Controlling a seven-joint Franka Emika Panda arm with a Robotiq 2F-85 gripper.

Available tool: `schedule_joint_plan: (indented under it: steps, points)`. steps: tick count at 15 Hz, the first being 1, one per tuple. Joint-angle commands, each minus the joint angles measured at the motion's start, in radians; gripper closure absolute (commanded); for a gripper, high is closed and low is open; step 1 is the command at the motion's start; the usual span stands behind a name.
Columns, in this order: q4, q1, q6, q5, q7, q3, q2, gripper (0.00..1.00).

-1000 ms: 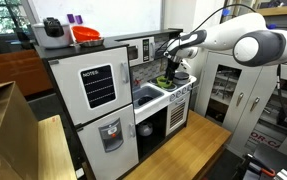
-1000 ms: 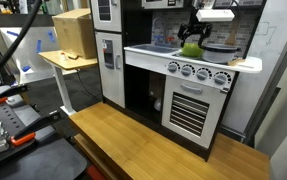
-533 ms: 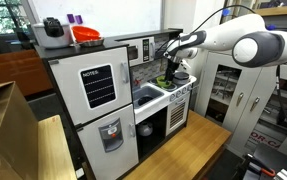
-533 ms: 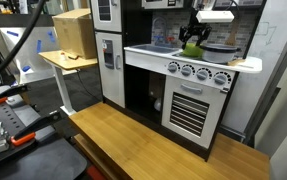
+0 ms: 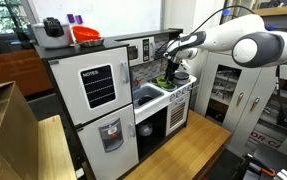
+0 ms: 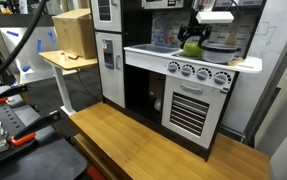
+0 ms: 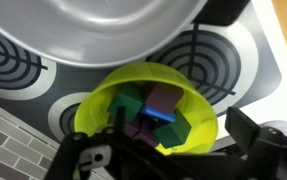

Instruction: Move the yellow basket forward

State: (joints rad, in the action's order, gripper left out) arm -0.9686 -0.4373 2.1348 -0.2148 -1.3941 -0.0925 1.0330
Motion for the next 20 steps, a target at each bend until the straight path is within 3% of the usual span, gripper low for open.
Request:
schedule_joint_plan:
  steps: [1,11,20]
  points:
    - [-0.003,0.003,0.030,0.009,-0.021,0.002,0.001,0.00]
    - [-0.037,-0.020,0.117,-0.020,-0.059,-0.017,-0.015,0.00]
    - [-0.009,-0.014,0.077,-0.006,-0.027,-0.002,0.000,0.00]
